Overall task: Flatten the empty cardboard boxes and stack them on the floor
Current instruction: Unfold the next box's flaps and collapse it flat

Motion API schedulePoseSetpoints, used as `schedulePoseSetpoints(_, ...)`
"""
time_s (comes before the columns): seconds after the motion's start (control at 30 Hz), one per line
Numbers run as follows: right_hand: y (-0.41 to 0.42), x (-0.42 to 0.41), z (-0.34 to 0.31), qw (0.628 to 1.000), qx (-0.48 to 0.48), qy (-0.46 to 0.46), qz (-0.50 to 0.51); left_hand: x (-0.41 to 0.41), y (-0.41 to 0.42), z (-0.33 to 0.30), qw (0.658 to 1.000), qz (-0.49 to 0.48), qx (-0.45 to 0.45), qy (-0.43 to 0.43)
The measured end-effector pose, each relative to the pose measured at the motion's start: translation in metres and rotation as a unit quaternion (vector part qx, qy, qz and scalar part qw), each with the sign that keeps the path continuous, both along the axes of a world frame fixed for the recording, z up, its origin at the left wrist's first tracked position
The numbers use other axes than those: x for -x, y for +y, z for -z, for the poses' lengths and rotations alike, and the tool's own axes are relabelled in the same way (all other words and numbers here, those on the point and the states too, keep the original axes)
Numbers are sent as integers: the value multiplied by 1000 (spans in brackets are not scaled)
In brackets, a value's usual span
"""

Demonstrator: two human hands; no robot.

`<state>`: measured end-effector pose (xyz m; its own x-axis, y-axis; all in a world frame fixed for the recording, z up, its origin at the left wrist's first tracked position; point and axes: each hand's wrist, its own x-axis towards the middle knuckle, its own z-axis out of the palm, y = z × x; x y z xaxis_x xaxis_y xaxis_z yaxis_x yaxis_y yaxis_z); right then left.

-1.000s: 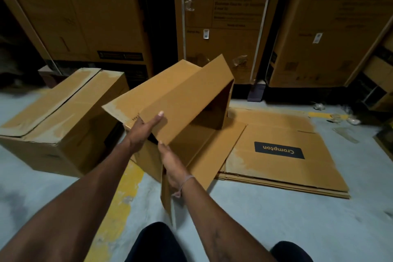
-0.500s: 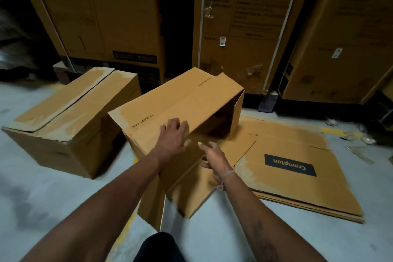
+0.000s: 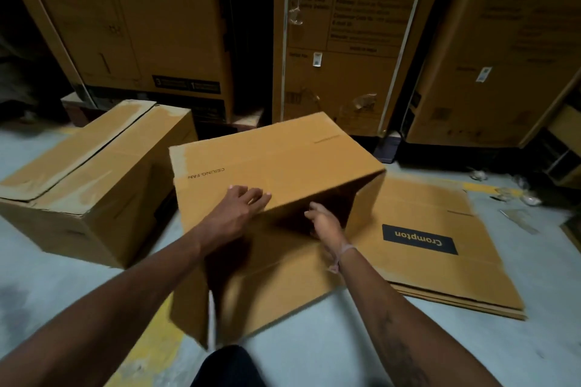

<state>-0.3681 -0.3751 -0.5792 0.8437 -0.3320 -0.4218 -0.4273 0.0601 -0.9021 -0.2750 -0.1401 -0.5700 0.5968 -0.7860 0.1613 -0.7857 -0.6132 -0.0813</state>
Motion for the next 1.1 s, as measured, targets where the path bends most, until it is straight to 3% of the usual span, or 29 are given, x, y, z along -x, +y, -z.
schedulePoseSetpoints(0.07, -5, -6, -4, 997, 66, 45, -8, 9, 12, 7, 999, 39, 13, 6)
schedulePoseSetpoints(0.17, -26, -4, 3, 962, 242, 125, 12, 17, 15, 16, 999, -4, -18, 28)
schedulePoseSetpoints(0.3, -71, 29, -12, 899, 336, 129, 248, 20, 0, 10, 997, -55, -16, 56)
schedulePoseSetpoints(0.33, -86, 33, -10, 892, 333, 124, 280, 21, -8, 6, 996, -62, -15, 57)
schedulePoseSetpoints(0.4, -118, 42, -7, 912, 284, 83, 284, 21, -25, -1, 994, -87, -25, 60)
schedulePoseSetpoints(0.47, -146, 45, -7, 949, 185, 12, 254, 18, -40, -1, 989, -116, -49, 73)
schedulePoseSetpoints(0.6, -179, 19, -15, 965, -5, -22, 260, 27, -60, 23, 981, -127, -45, 138)
schedulePoseSetpoints(0.7, -215, -17, 15, 975, -4, 9, 220, 36, -73, 39, 981, -129, -58, 131)
schedulePoseSetpoints(0.97, -210, -24, -8, 983, -31, -25, 178, 29, -88, 53, 977, -129, -97, 137)
schedulePoseSetpoints(1.1, -224, -6, 10, 973, -5, -12, 229, 33, -108, 51, 979, -95, -110, 143)
